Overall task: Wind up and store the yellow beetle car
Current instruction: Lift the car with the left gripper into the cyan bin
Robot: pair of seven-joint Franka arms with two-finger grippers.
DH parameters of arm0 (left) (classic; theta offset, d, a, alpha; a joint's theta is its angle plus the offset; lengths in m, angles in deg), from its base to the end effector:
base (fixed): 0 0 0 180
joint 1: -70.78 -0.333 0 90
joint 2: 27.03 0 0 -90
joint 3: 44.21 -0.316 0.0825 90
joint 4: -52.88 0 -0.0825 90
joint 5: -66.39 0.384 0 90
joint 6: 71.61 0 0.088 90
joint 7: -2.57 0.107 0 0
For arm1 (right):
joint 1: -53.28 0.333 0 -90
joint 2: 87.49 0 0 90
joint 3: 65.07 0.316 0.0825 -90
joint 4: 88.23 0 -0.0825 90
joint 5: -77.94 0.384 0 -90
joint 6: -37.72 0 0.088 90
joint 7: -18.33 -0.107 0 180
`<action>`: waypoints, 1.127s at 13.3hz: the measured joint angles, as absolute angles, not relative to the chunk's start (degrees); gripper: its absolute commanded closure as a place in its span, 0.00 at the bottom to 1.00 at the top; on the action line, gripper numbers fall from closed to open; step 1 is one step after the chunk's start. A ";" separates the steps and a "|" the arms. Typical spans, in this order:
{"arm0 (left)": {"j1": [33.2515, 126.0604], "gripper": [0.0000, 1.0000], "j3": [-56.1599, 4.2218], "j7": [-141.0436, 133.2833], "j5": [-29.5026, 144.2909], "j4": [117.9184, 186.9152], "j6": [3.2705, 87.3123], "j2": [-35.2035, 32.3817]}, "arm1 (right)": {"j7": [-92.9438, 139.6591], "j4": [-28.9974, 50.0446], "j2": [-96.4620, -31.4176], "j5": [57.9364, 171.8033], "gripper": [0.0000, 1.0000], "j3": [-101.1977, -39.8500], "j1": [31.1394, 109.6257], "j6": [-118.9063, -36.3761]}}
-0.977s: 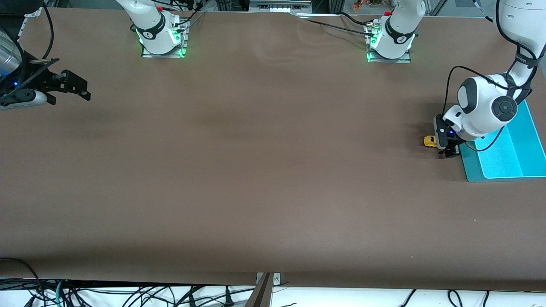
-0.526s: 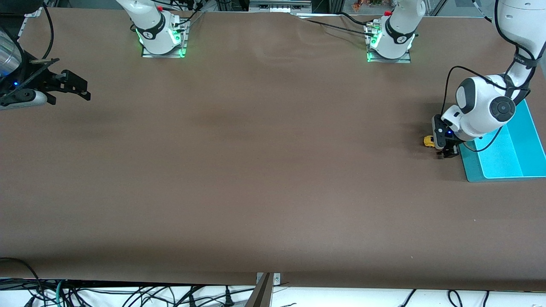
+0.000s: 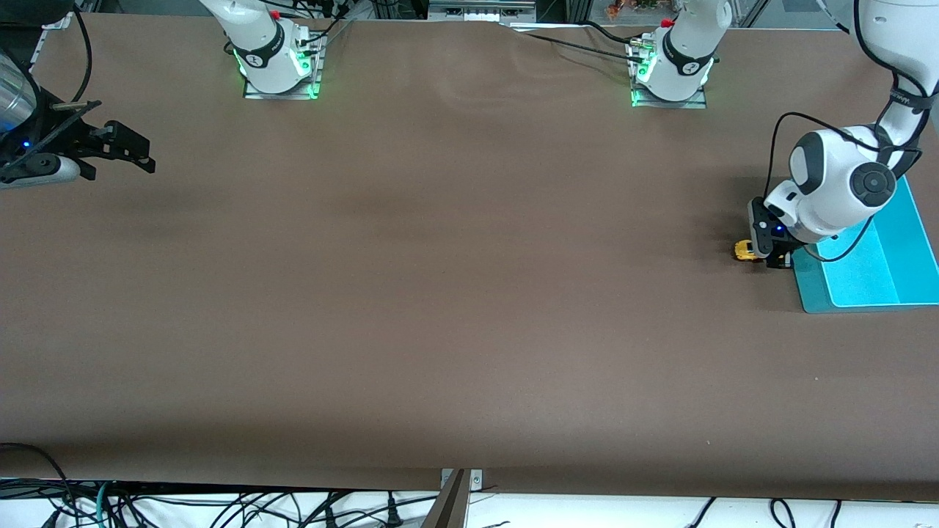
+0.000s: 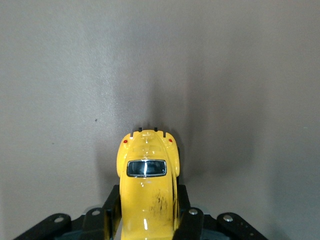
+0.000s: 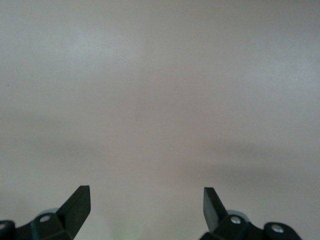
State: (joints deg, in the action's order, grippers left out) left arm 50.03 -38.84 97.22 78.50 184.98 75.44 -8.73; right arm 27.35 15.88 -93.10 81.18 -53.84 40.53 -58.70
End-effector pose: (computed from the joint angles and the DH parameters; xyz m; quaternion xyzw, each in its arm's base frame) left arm 0.5030 0.1335 0.2027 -0.7100 0.7026 0.0485 0.0007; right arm 0.5278 -0.0045 0.5693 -0.9978 -0.0611 0.0172 0.0202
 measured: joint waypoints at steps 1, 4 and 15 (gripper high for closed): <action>49.99 0.86 -37.59 97.19 76.94 183.90 71.72 -9.67 | 27.34 15.88 -93.08 81.18 0.00 -53.84 40.53 -58.70; 50.08 0.85 -33.69 96.75 73.82 176.87 57.18 -12.27 | 27.34 15.88 -93.06 81.18 0.00 -53.92 40.51 -58.70; 34.45 0.81 -35.23 106.68 82.08 157.43 33.86 -8.78 | 27.34 15.87 -93.02 81.18 0.00 -54.18 40.47 -58.69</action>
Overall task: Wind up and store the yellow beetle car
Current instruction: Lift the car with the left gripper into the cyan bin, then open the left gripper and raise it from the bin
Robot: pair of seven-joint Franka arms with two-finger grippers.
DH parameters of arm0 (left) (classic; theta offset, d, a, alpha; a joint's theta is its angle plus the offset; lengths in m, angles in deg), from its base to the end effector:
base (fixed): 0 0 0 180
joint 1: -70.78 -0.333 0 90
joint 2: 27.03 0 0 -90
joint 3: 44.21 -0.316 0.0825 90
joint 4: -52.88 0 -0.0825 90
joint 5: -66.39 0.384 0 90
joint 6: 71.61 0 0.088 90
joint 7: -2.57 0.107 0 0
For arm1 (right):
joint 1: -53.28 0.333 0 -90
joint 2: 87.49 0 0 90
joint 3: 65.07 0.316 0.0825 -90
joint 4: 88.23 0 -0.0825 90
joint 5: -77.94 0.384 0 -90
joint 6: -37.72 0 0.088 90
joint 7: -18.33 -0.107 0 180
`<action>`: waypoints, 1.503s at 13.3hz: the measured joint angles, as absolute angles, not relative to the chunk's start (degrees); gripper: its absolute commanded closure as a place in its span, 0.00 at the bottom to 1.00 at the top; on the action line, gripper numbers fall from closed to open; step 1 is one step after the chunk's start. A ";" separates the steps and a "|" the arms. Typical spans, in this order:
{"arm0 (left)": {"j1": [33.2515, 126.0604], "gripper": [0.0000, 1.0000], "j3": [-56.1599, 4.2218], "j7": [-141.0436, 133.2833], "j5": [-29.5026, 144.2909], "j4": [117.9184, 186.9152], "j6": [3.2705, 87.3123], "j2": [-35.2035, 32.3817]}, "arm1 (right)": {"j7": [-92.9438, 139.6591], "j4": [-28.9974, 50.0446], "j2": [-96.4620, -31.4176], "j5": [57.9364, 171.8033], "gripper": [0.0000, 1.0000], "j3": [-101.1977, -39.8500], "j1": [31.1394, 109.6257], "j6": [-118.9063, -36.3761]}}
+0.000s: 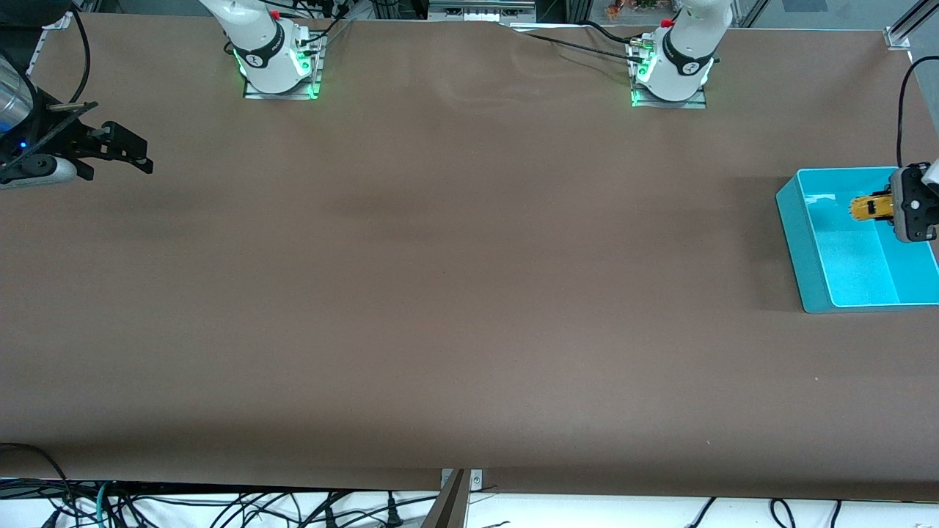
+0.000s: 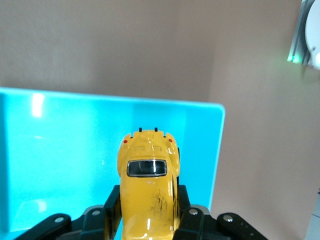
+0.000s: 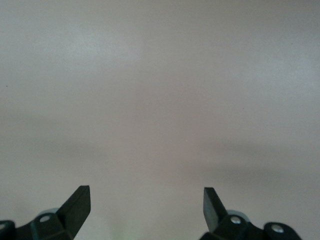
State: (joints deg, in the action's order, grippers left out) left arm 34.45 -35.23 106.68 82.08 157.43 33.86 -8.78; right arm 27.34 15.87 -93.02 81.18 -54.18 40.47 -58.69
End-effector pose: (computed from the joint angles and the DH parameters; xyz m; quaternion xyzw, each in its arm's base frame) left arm 0.5191 0.2986 0.3439 0.7359 -0.6535 -0.1515 0.0924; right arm 0.5280 -0.0084 0.5687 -0.9980 -0.0575 0.0178 0.0207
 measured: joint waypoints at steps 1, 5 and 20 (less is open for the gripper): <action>32.82 0.81 -35.21 108.57 82.38 158.63 38.42 -7.29 | 27.34 15.87 -93.02 81.18 0.00 -54.19 40.46 -58.69; 28.94 0.78 -35.08 111.33 82.40 162.75 49.20 -2.44 | 27.34 15.87 -93.02 81.18 0.00 -54.20 40.45 -58.67; 27.68 0.00 -31.18 109.91 78.33 151.66 40.33 3.49 | 27.34 15.87 -93.01 81.18 0.00 -54.21 40.44 -58.67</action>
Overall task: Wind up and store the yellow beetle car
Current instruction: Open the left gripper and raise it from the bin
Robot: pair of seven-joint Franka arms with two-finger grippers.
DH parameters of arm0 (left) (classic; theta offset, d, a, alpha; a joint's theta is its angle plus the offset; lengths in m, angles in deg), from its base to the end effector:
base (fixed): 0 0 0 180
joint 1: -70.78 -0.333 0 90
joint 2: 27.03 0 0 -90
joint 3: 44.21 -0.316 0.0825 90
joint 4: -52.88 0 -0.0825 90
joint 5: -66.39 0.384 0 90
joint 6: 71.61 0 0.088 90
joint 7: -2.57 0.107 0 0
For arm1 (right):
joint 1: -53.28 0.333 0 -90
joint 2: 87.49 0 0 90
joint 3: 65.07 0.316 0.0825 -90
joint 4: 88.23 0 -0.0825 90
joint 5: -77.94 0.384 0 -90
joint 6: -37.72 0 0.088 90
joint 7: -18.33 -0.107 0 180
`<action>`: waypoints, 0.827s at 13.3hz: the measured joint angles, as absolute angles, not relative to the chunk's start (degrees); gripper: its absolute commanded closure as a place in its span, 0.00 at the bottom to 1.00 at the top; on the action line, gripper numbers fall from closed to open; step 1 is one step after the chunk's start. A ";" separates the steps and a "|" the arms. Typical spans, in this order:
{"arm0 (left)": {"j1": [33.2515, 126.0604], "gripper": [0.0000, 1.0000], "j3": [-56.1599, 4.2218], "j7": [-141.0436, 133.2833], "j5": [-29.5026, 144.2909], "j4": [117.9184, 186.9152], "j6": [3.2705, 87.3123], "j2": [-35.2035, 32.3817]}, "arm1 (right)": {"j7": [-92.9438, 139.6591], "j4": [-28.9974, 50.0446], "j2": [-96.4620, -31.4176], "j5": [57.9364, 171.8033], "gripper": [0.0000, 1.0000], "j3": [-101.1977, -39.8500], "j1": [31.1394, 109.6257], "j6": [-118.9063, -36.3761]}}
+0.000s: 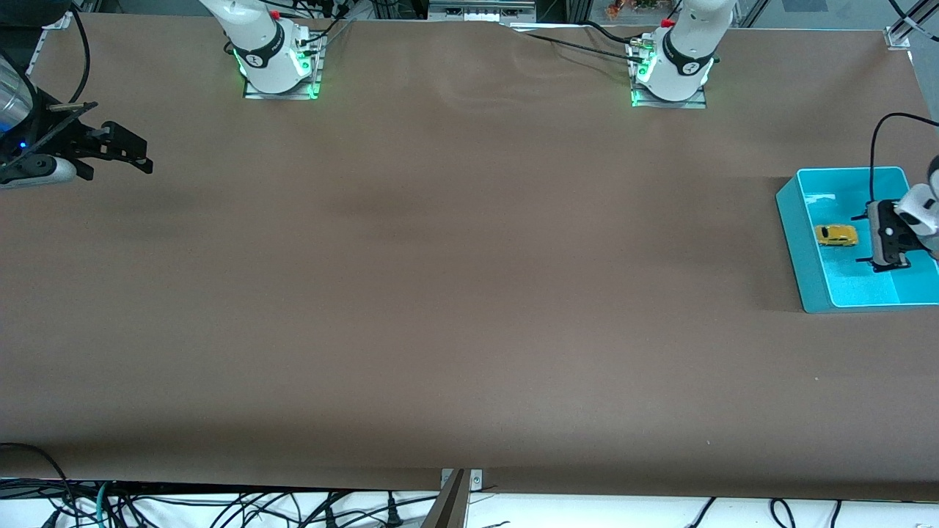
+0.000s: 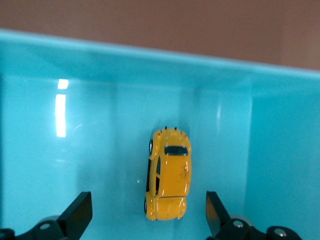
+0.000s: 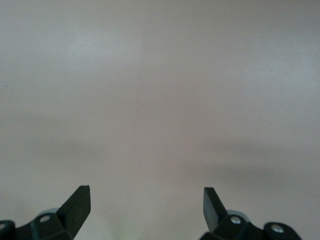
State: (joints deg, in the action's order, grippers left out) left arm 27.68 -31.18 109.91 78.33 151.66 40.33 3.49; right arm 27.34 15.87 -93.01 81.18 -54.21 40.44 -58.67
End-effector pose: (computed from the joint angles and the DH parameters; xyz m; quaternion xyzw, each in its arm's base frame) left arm 0.5363 0.3396 0.2627 0.7436 -0.6527 -0.0804 0.1208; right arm 0.5280 -0.0090 0.5686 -0.9980 -0.0570 0.0180 0.0208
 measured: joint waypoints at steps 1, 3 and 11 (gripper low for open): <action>28.42 0.00 -30.65 107.74 77.39 147.58 34.08 3.22 | 27.34 15.87 -93.01 81.18 0.00 -54.21 40.44 -58.67; 30.90 0.00 -30.35 101.88 76.59 140.16 23.18 2.48 | 27.33 15.87 -93.01 81.18 0.00 -54.21 40.44 -58.67; 38.60 0.00 -25.55 67.68 68.79 131.85 15.08 0.64 | 27.31 15.87 -93.01 81.18 0.00 -54.21 40.44 -58.67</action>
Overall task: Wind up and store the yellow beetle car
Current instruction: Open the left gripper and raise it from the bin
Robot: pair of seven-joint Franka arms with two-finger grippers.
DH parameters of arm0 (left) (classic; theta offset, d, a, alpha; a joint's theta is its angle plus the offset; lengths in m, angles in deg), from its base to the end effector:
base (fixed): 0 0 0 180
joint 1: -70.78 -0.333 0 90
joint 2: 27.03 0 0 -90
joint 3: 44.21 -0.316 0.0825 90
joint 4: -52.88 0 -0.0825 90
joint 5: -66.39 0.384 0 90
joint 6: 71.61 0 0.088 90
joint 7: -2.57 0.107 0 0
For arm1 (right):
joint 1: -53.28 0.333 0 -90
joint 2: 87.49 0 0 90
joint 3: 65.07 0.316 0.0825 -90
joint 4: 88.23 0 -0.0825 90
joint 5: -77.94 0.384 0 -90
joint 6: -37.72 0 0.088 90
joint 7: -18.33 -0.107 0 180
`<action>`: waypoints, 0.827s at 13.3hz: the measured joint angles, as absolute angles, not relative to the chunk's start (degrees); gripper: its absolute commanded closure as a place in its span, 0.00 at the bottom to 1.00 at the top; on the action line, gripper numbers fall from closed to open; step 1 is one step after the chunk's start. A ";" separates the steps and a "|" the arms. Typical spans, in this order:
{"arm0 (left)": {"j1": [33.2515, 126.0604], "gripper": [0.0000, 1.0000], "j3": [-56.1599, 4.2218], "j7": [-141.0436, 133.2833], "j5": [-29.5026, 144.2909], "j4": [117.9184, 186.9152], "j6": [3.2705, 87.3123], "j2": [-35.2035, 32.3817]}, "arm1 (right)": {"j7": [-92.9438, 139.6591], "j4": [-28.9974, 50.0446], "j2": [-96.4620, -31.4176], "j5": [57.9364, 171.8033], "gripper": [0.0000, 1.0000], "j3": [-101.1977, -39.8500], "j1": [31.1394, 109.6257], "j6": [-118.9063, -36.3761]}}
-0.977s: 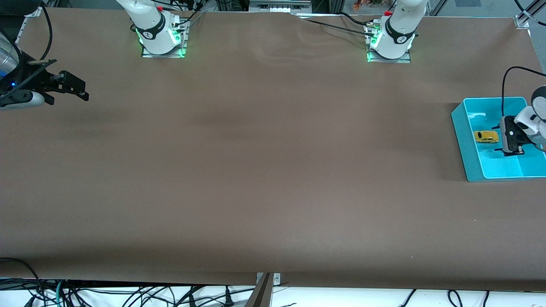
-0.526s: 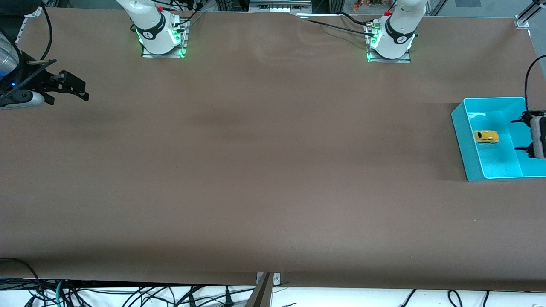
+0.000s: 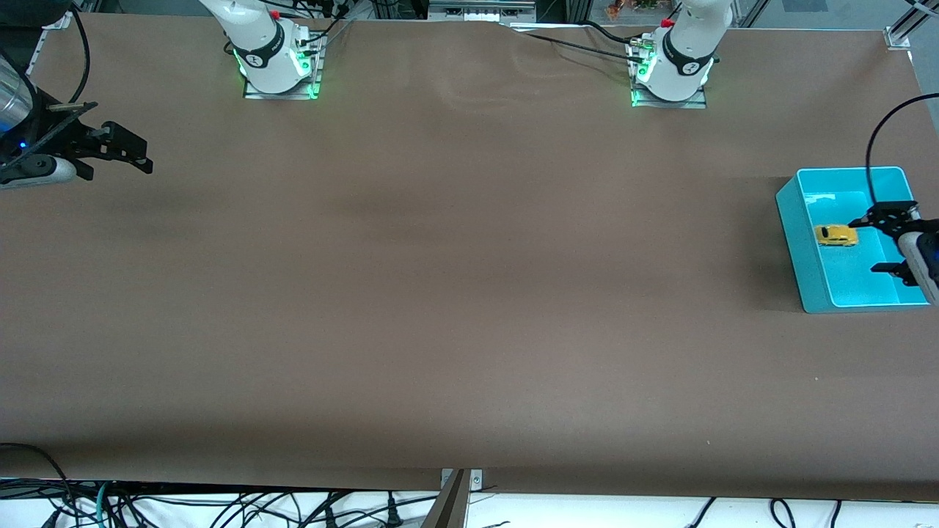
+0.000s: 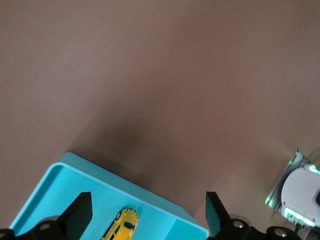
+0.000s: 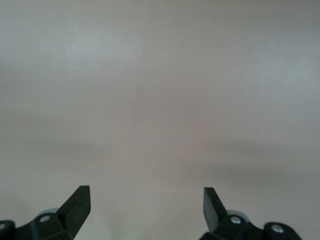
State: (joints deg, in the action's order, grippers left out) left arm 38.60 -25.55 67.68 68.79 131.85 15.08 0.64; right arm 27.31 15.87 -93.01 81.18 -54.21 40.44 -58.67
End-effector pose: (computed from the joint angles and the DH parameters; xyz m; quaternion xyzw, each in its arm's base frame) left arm 0.6267 0.1935 0.4257 0.8885 -0.4261 -0.0892 0.1449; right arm 0.5280 -0.0090 0.5686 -0.9980 -0.0567 0.0180 0.0208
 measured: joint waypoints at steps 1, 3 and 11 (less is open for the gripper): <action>39.63 0.00 -24.65 64.08 68.77 131.16 14.68 0.16 | 27.31 15.87 -93.01 81.18 0.00 -54.21 40.44 -58.67; 41.98 0.00 -23.77 59.14 68.32 130.41 14.13 -0.97 | 27.30 15.87 -93.01 81.18 0.00 -54.21 40.44 -58.67; 63.77 0.00 -34.03 21.13 68.15 138.28 15.13 -19.01 | 27.29 15.86 -93.01 81.18 0.00 -54.20 40.44 -58.63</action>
